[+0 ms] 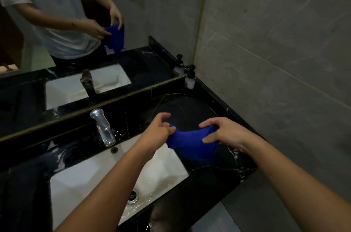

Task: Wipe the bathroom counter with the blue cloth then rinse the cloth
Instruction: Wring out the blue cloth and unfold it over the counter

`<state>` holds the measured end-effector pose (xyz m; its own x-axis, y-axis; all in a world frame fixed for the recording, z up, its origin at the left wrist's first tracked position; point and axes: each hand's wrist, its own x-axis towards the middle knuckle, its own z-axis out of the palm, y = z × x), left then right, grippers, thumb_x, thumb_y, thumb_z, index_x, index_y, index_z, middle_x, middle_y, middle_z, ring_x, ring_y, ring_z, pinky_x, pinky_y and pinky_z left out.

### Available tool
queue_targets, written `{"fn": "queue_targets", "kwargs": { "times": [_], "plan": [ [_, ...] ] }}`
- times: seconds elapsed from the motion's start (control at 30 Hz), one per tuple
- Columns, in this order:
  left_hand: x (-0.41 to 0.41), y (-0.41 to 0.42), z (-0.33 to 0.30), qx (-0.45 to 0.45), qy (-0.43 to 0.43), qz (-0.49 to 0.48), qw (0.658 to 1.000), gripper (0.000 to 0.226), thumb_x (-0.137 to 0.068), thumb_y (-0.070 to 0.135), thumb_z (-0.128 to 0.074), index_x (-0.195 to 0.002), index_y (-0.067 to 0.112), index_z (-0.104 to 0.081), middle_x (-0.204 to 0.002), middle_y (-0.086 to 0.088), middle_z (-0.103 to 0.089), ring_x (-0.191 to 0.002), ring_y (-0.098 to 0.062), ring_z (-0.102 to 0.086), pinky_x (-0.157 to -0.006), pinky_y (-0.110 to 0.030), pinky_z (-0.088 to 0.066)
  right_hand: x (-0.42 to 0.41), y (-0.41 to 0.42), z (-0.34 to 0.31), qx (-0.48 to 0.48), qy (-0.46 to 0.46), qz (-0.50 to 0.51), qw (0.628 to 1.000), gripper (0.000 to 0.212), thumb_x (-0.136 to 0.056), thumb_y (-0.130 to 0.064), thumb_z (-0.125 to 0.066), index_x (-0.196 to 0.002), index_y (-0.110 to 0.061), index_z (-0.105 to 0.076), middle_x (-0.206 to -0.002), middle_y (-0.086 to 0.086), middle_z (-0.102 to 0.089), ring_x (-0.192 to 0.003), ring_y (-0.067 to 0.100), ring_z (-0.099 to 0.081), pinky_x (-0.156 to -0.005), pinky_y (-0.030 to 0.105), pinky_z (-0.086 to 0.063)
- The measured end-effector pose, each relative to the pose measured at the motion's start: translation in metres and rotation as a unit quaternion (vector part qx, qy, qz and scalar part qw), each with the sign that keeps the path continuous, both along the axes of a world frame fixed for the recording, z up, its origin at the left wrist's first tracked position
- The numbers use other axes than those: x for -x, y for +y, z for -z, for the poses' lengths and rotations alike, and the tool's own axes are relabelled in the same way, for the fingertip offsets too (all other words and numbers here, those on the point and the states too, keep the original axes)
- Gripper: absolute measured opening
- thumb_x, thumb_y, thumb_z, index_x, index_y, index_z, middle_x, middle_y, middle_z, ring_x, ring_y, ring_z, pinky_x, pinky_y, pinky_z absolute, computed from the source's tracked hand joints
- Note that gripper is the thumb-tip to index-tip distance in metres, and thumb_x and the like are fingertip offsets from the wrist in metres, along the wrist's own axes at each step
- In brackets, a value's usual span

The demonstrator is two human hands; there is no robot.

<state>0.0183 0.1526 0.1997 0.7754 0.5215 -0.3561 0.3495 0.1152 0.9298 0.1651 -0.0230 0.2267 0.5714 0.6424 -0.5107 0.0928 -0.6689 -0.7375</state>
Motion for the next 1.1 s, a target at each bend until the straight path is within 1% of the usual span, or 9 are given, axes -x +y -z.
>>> {"fn": "queue_targets", "kwargs": {
  "times": [0.1, 0.2, 0.3, 0.47, 0.6, 0.67, 0.77, 0.83, 1.1],
  "plan": [
    [0.001, -0.014, -0.006, -0.026, -0.024, 0.056, 0.998, 0.069, -0.088, -0.001, -0.071, -0.141, 0.033, -0.045, -0.107, -0.002, -0.069, -0.092, -0.012, -0.071, -0.071, -0.021, -0.054, 0.001, -0.012, 0.002, 0.025, -0.079, 0.032, 0.996, 0.055, -0.075, -0.009, -0.083, -0.123, -0.028, -0.065, -0.119, -0.004, -0.062, -0.107, 0.015, -0.061, -0.097, 0.035, -0.05],
    [-0.005, -0.024, -0.002, -0.17, 0.022, 0.123, 0.977, 0.076, -0.083, 0.006, -0.078, -0.144, 0.037, -0.045, -0.126, 0.0, -0.06, -0.105, -0.012, -0.064, -0.081, -0.023, -0.054, 0.003, -0.028, 0.006, 0.011, -0.138, 0.075, 0.987, 0.049, -0.074, -0.014, -0.087, -0.117, -0.027, -0.069, -0.116, -0.004, -0.066, -0.102, 0.013, -0.064, -0.088, 0.028, -0.052],
    [-0.017, -0.04, 0.001, -0.34, 0.044, 0.137, 0.93, 0.054, -0.088, 0.016, -0.074, -0.137, 0.031, -0.057, -0.12, 0.005, -0.056, -0.119, -0.017, -0.051, -0.102, -0.031, -0.043, 0.004, -0.047, 0.002, -0.023, -0.146, 0.109, 0.983, 0.042, -0.076, -0.017, -0.086, -0.114, -0.026, -0.07, -0.11, -0.006, -0.066, -0.097, 0.011, -0.065, -0.072, 0.021, -0.051],
    [-0.036, -0.067, -0.006, -0.44, -0.02, 0.115, 0.89, 0.008, -0.094, 0.026, -0.07, -0.1, 0.03, -0.069, -0.099, 0.011, -0.041, -0.104, -0.009, -0.038, -0.095, -0.028, -0.041, -0.009, -0.081, -0.008, -0.029, -0.21, 0.107, 0.971, 0.024, -0.082, -0.024, -0.082, -0.102, -0.031, -0.072, -0.1, -0.009, -0.066, -0.09, 0.01, -0.066, -0.073, 0.026, -0.055],
    [-0.052, -0.086, -0.011, -0.432, -0.065, 0.162, 0.885, 0.015, -0.089, 0.03, -0.075, -0.084, 0.031, -0.06, -0.111, 0.014, -0.043, -0.106, -0.006, -0.037, -0.087, -0.013, -0.033, -0.033, -0.115, -0.008, 0.047, -0.306, 0.062, 0.949, 0.011, -0.082, -0.037, -0.081, -0.082, -0.033, -0.07, -0.108, -0.006, -0.048, -0.109, 0.014, -0.045, -0.092, 0.029, -0.041],
    [-0.062, -0.098, -0.013, -0.324, -0.08, 0.191, 0.923, 0.017, -0.09, 0.025, -0.074, -0.083, 0.026, -0.059, -0.106, 0.008, -0.061, -0.103, -0.012, -0.055, -0.084, -0.017, -0.046, -0.045, -0.136, -0.009, 0.001, -0.282, 0.06, 0.958, 0.012, -0.081, -0.029, -0.082, -0.081, -0.022, -0.073, -0.12, -0.006, -0.048, -0.118, 0.007, -0.043, -0.098, 0.023, -0.036],
    [-0.072, -0.121, -0.014, -0.046, -0.141, 0.126, 0.981, 0.009, -0.096, 0.018, -0.065, -0.098, 0.01, -0.062, -0.089, -0.004, -0.073, -0.084, -0.022, -0.072, -0.07, -0.029, -0.06, -0.055, -0.16, -0.012, -0.17, -0.076, 0.134, 0.973, 0.016, -0.084, -0.013, -0.078, -0.081, -0.003, -0.066, -0.098, -0.001, -0.069, -0.081, 0.004, -0.065, -0.067, 0.013, -0.048],
    [-0.082, -0.142, -0.006, 0.019, -0.159, 0.076, 0.984, 0.011, -0.101, 0.022, -0.058, -0.105, 0.014, -0.064, -0.095, -0.006, -0.074, -0.087, -0.023, -0.073, -0.074, -0.036, -0.06, -0.062, -0.169, 0.002, -0.234, -0.02, 0.207, 0.95, 0.018, -0.086, -0.015, -0.077, -0.077, -0.01, -0.061, -0.073, 0.002, -0.065, -0.066, 0.014, -0.062, -0.057, 0.021, -0.046],
    [-0.131, -0.206, 0.04, -0.136, -0.116, -0.066, 0.982, 0.014, -0.11, 0.021, -0.038, -0.103, 0.022, -0.05, -0.073, -0.002, -0.063, -0.057, -0.001, -0.063, -0.053, -0.012, -0.046, -0.081, -0.164, 0.084, -0.164, -0.08, 0.263, 0.947, 0.013, -0.099, -0.038, -0.058, -0.095, -0.026, -0.057, -0.092, -0.001, -0.068, -0.086, 0.016, -0.068, -0.074, 0.033, -0.053]
  ]
}}
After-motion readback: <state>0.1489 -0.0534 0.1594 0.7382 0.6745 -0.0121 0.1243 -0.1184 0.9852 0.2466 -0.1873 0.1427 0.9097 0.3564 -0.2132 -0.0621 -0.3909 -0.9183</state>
